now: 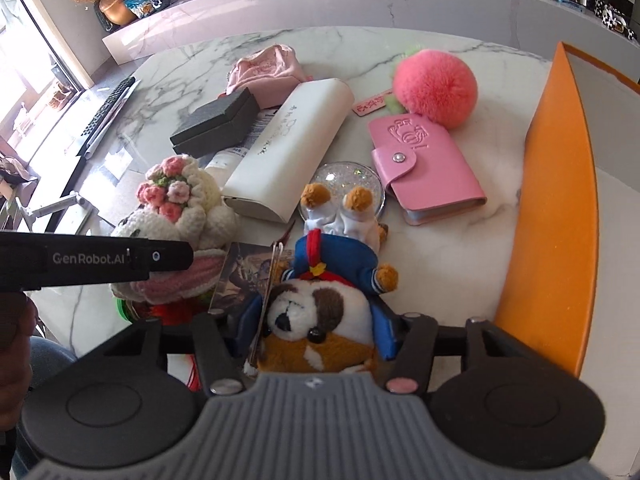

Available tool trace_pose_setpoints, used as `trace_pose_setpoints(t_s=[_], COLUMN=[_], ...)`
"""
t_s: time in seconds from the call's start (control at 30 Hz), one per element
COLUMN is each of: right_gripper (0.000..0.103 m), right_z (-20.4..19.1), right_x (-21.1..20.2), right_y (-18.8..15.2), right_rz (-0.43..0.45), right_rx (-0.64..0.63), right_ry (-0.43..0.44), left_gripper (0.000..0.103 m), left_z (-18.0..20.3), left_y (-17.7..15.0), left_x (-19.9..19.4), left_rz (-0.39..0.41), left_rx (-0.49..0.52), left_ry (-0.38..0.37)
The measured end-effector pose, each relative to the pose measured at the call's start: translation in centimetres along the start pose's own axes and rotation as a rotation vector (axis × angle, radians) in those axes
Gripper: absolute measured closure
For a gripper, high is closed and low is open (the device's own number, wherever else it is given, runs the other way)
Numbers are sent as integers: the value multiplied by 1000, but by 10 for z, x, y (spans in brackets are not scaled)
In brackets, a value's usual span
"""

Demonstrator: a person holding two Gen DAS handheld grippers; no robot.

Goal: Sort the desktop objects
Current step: 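Carry both plushes up and over the open orange box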

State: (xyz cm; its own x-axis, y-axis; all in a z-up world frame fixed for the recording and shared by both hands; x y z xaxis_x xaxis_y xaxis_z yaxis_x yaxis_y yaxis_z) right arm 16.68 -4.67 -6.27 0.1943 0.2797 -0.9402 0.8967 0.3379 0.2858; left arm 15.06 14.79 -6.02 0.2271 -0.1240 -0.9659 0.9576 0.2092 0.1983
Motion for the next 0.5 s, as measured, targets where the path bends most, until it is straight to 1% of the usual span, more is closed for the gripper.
trace_pose_setpoints(t_s=[0.13, 0.33, 0.5], right_gripper=[45, 45, 45], right_z=[-4, -4, 15], right_x=[-23, -69, -116], right_y=[-4, -13, -22], right_rz=[59, 168, 274], right_rx=[-29, -55, -40], right_ry=[5, 50, 67], left_gripper=[46, 46, 46], left_z=[5, 20, 49], left_y=[-9, -19, -22], left_x=[-18, -59, -93], left_rz=[37, 124, 198], left_rx=[-6, -4, 42], left_ry=[-3, -25, -88])
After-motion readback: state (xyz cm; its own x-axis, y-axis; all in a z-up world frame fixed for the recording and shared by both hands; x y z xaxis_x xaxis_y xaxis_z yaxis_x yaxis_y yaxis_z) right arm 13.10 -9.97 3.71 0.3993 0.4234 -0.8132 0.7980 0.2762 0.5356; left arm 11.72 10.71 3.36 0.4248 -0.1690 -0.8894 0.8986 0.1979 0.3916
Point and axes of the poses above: each gripper's, at about its wrist camera, not at the fingertips, and x roughly the way its jaws point, z to its right, y to its top, the point moved 1 cm from there along x, roughly the way its jaws point, and after that the axes turned 13 degrees about -z, right-handed, at the moved point
